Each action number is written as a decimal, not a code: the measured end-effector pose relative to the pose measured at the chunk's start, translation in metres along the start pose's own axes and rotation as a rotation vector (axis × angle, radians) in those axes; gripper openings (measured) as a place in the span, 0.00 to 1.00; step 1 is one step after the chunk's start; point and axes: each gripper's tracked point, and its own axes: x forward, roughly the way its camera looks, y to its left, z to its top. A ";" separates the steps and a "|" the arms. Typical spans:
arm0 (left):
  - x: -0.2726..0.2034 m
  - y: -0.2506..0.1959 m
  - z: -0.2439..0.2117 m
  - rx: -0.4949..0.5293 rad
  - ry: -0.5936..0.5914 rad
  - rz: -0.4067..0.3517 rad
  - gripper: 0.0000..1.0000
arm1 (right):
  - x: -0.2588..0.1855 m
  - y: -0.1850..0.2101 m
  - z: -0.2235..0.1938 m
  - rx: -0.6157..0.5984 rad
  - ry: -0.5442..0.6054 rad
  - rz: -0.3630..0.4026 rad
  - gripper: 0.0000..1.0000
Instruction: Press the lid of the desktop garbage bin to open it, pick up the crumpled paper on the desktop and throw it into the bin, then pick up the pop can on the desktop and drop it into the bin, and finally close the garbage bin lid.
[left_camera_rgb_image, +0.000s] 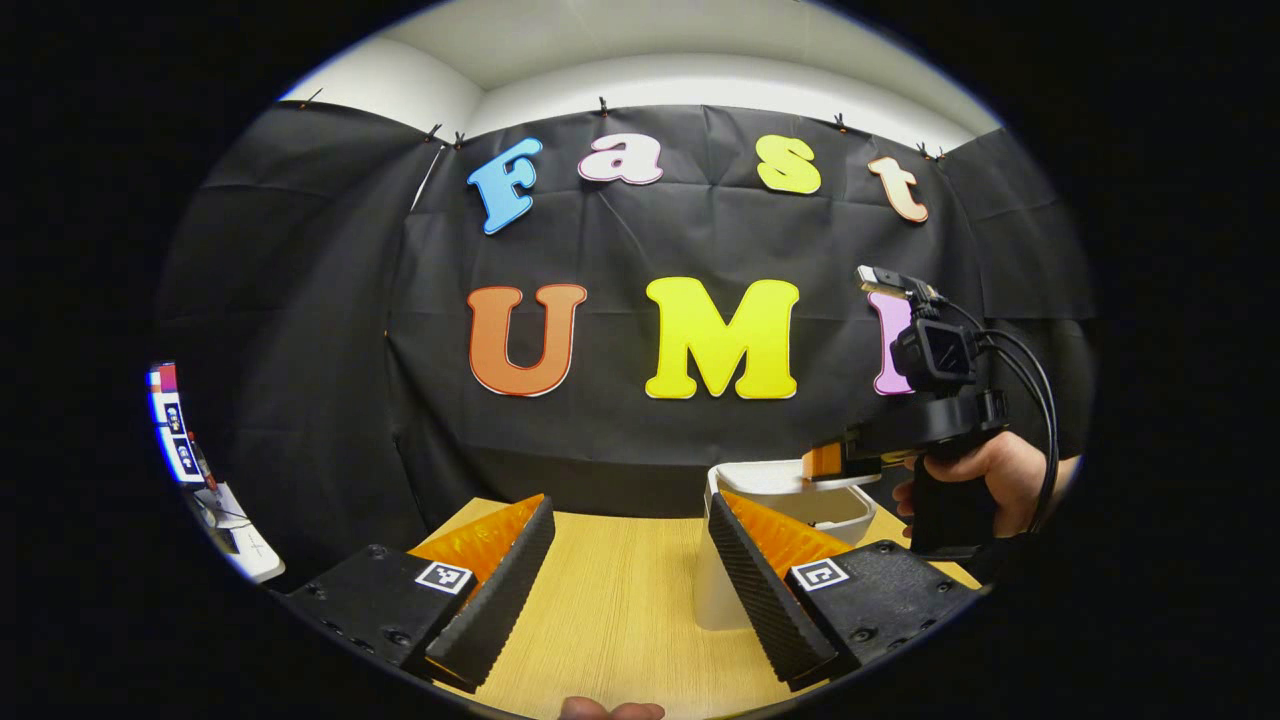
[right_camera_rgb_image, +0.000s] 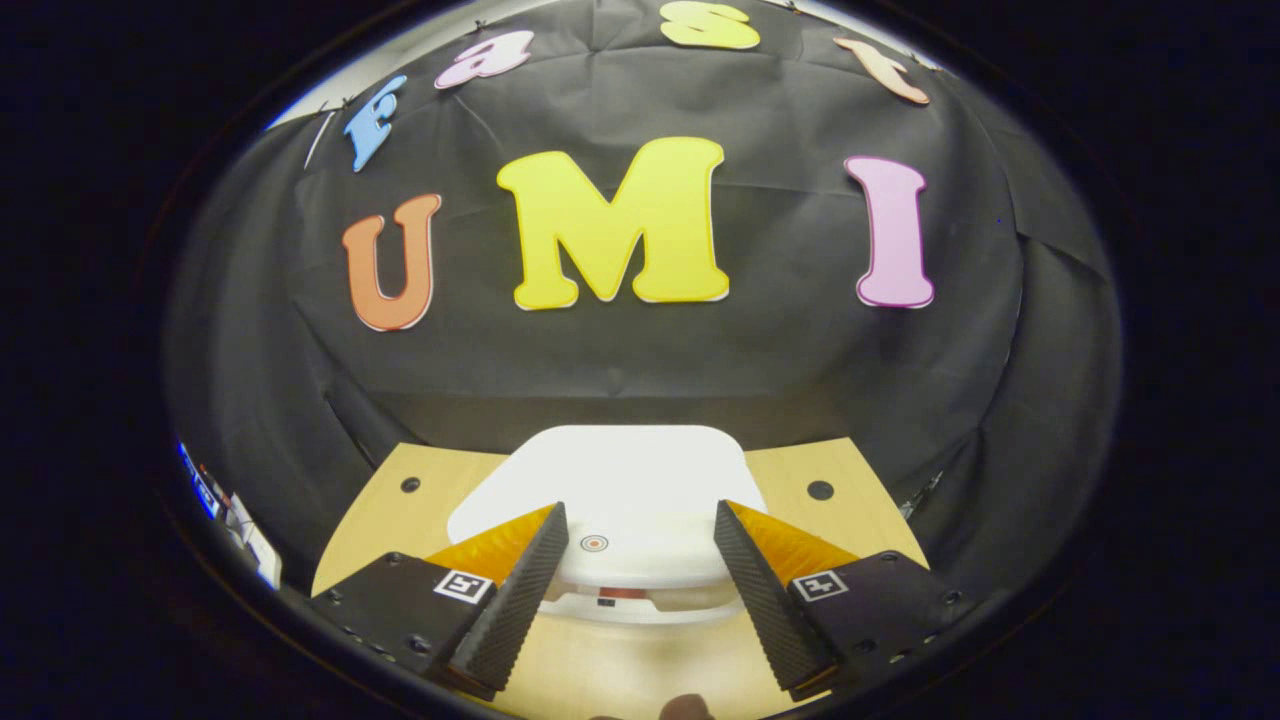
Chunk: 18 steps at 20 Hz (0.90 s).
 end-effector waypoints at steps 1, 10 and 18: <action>0.001 -0.001 0.000 0.003 0.005 0.001 0.99 | 0.002 -0.001 -0.002 0.000 0.003 0.002 0.93; 0.004 0.003 0.011 -0.012 -0.020 0.026 0.99 | 0.018 -0.001 -0.020 -0.030 0.057 0.008 0.93; 0.010 0.005 0.007 -0.019 -0.011 0.028 0.99 | 0.024 0.000 -0.029 -0.051 0.068 0.008 0.95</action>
